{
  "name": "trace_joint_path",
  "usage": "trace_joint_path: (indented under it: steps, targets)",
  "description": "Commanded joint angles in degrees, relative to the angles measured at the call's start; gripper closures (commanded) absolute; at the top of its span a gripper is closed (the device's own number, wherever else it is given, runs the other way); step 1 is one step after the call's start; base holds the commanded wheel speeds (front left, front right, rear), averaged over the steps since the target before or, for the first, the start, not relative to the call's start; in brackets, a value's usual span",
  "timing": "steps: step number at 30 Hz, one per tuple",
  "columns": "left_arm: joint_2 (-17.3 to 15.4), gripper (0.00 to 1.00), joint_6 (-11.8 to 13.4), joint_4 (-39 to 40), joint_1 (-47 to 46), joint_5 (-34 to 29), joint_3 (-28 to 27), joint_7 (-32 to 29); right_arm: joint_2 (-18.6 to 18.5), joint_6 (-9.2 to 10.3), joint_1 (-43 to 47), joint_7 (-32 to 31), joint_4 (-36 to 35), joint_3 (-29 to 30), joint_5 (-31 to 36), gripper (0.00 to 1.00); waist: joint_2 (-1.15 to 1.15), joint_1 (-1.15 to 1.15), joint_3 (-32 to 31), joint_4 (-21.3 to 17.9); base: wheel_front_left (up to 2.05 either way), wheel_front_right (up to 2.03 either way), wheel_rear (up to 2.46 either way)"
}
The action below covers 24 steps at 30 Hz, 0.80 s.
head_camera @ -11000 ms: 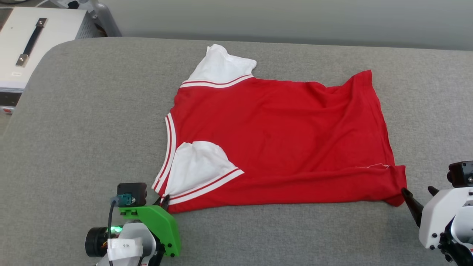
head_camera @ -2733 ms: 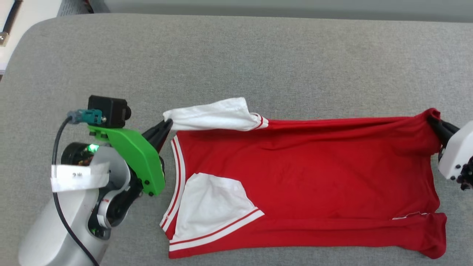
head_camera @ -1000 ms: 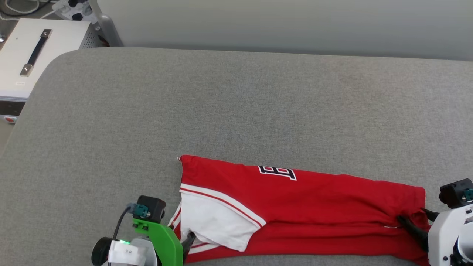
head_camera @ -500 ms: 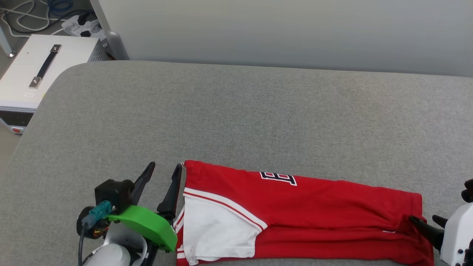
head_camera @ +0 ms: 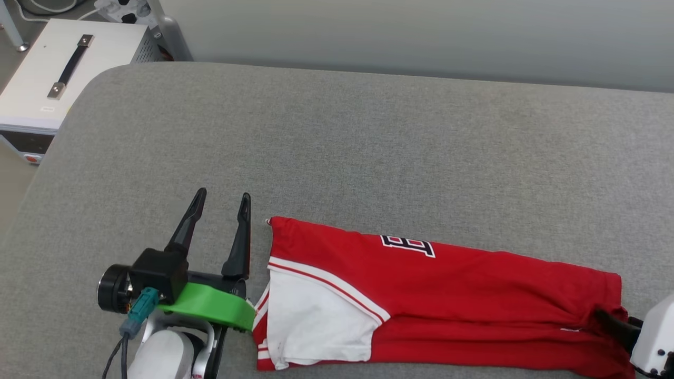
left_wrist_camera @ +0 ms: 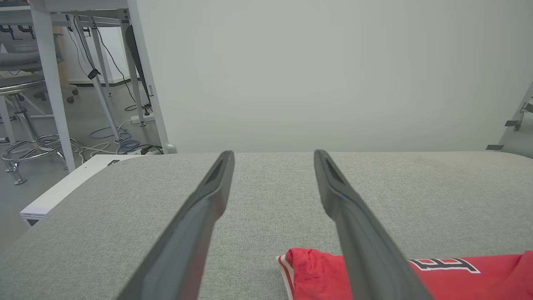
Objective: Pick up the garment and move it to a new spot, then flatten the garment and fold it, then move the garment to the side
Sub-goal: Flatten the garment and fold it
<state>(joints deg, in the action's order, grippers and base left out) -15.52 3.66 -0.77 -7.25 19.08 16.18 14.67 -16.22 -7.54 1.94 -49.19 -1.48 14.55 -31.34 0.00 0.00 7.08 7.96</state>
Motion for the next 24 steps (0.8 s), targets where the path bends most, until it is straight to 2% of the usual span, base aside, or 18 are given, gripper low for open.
trace_joint_path:
  steps: [1,7,12,24]
  targets:
    - [0.9,0.0,-1.1,-0.1,0.3,-1.3,-0.9,0.3,0.8,0.05,-1.4,0.0,0.5,0.9,0.2,0.0,0.0,0.0,0.9,0.6,0.0,0.0,0.0]
    - [4.0,0.0,-5.0,-0.9,0.8,-4.3,-5.0,0.3,2.4,0.05,-2.3,-1.1,3.1,3.8,1.3,0.0,0.0,0.0,2.7,1.6,0.0,0.0,0.0]
    - [6.2,0.0,-7.4,-1.6,0.5,-6.4,-7.5,0.3,3.4,0.05,-2.6,-1.5,5.4,4.0,1.8,0.0,0.0,0.0,3.9,2.1,0.0,0.0,0.0]
    - [9.2,0.0,-10.3,-3.1,-0.2,-9.2,-11.1,0.3,5.9,0.05,-3.3,-2.4,9.7,-3.8,-1.3,0.0,0.0,0.0,5.4,2.2,0.0,0.0,0.0]
